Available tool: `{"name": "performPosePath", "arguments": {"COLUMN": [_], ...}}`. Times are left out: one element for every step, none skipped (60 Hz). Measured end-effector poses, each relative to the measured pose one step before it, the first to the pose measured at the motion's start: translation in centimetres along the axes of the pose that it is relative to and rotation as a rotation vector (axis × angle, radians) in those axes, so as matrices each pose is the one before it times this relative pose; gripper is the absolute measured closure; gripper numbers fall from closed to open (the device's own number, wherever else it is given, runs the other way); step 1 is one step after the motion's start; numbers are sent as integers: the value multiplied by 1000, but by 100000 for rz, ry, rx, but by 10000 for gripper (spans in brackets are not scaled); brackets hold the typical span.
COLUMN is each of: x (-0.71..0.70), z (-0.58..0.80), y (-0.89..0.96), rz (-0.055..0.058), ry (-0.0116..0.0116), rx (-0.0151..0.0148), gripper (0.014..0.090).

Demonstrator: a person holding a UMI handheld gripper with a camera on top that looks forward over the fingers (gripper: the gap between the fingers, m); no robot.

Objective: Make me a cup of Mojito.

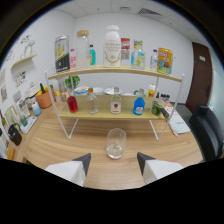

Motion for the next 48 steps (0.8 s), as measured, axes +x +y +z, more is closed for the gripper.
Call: {"name": "performPosePath", "arguments": {"x": [30,14,-18,-54,-75,-100,51,-69,-72,-50,-85,-97,-61,-36,-11,18,50,40,73,108,147,171,243,275,295,324,338,360,407,442,487,551,538,543,503,548,518,522,521,501,525,517,574,543,535,487,467,463], "z": [-17,-35,-51,-75,-86,-82,-20,-126,-96,-120,-120,-111,-133,-130,-125,-113,-131,-135,-129,-138,-155,-101,-110,-110,-116,-83,-91,-64,-76,-56,-53,16,38,74,105,83,138,162,175,227,222,244,265,327,349,380,358,403], "y": [-27,4,27,19,51,47,70,81,94,160,182,199,221,231,256,245,265,260,273,303,306,321,299,292,286,252,236,214,165,125,92,55,55,6,-15,-125,-166,-182,-240,-274,-336,-359,-382,-391,-431,-450,-486,-505], "rz": [-274,-253,-228,-208,-217,-161,-175,-139,-112,-125,-122,-104,-134,-146,-113,-126,-94,-60,-65,-23,36,128,136,131,124,83,79,68,-9,-112,-219,-265,-292,-299,-181,-140,-30,49,85,55,82,61,62,-39,-67,-113,-47,-14], "ry": [91,165,106,45,-32,22,97,137,137,30,-36,-129,-107,-90,-31,-14,-50,-170,-212,-256,-209,-121,-68,21,-2,1,-66,-84,10,122,176,215,188,133,124,117,118,122,82,13,58,117,112,88,86,102,75,56], "rx": [139,122,89,52,-5,-47,70,-148,-177,-194,-238,-253,-311,-306,-318,-338,-348,-264,-271,-277,-280,-284,-272,-275,-317,-242,-202,-183,-174,-148,-149,-126,-171,-132,-47,37,59,107,116,153,207,274,259,291,401,363,417,441], "gripper": [187,188,186,187,188,187,187,186,186,188,186,188,188,187,186,187,187,186,187,187,187,185,187,186,186,186,186,188,185,186,185,186,185,186,186,187,184,186,186,185,185,185,184,185,185,186,185,185]}}
